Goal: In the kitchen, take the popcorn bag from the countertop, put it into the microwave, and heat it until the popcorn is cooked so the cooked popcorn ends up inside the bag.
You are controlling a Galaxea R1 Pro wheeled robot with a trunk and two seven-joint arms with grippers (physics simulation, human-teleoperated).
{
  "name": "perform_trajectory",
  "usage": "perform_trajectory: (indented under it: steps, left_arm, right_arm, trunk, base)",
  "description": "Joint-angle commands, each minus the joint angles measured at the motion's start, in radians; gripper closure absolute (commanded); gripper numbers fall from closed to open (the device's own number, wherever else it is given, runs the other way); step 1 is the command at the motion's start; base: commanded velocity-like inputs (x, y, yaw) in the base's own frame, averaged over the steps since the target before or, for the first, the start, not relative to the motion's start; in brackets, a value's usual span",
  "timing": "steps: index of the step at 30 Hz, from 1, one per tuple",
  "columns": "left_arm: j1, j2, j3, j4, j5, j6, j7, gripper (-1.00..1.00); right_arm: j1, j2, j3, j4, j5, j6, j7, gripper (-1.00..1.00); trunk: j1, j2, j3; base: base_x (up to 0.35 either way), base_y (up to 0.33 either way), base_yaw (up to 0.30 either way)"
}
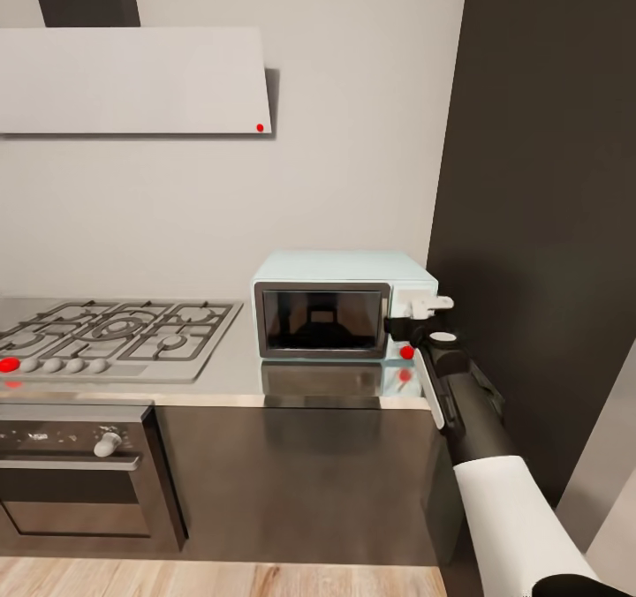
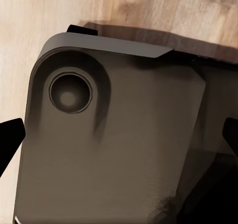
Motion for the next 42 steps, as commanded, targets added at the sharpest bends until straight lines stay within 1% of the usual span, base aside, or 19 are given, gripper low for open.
perform_trajectory:
  steps: [1, 5, 16, 19, 24, 26, 32, 38, 42]
  left_arm:
    - [0.0, 0.0, 0.001, -0.001, 0.007, -0.002, -0.001, -1.0]
    - [0.0, 0.0, 0.0, 0.0, 0.009, -0.002, -0.001, -1.0]
    - [0.0, 0.0, -0.002, 0.0, 0.006, -0.002, -0.002, -1.0]
    - [0.0, 0.0, -0.002, 0.0, 0.006, -0.002, -0.002, -1.0]
    - [0.0, 0.0, -0.002, 0.0, 0.006, -0.002, -0.002, -1.0]
    - [0.0, 0.0, -0.002, -0.001, 0.006, -0.002, -0.002, -1.0]
    - [0.0, 0.0, -0.003, 0.0, 0.006, -0.002, -0.002, -1.0]
    - [0.0, 0.0, -0.002, 0.0, 0.006, -0.002, -0.001, -1.0]
    - [0.0, 0.0, -0.002, 0.0, 0.006, -0.002, -0.001, -1.0]
  right_arm:
    - [-0.001, 0.003, 0.001, 0.01, 0.01, 0.001, -0.014, -1.0]
    - [-0.001, 0.008, 0.001, 0.034, 0.006, -0.009, -0.042, -1.0]
    - [-0.001, 0.005, 0.001, 0.039, 0.003, -0.01, -0.033, -1.0]
    - [-0.001, 0.001, 0.001, 0.039, 0.002, -0.01, -0.032, -1.0]
    - [-0.001, -0.002, 0.001, 0.041, -0.001, 0.004, -0.029, -1.0]
    - [-0.001, 0.004, 0.001, 0.041, 0.0, 0.011, -0.036, -1.0]
    - [-0.001, 0.007, 0.001, 0.076, 0.004, 0.04, -0.04, -1.0]
    - [-0.001, 0.007, 0.001, 0.071, 0.004, 0.035, -0.036, -1.0]
    - [-0.001, 0.001, 0.0, 0.069, 0.002, 0.031, -0.028, -1.0]
  trunk:
    - [0.0, -0.001, -0.001]
    - [0.0, -0.001, -0.001]
    - [0.0, -0.001, -0.001]
    - [0.0, -0.001, -0.001]
    - [0.0, -0.001, -0.001]
    - [0.0, -0.001, -0.001]
    - [0.0, -0.001, -0.001]
    - [0.0, -0.001, -0.001]
    - [0.0, -0.001, -0.001]
  base:
    - [0.0, 0.0, 0.0]
    - [0.0, 0.04, 0.0]
    - [0.0, 0.227, 0.0]
    - [0.0, 0.143, 0.0]
    - [0.0, 0.017, 0.0]
    - [0.0, 0.002, -0.031]
    - [0.0, 0.0, -0.208]
    - [0.0, 0.0, -0.007]
    - [0.0, 0.0, 0.0]
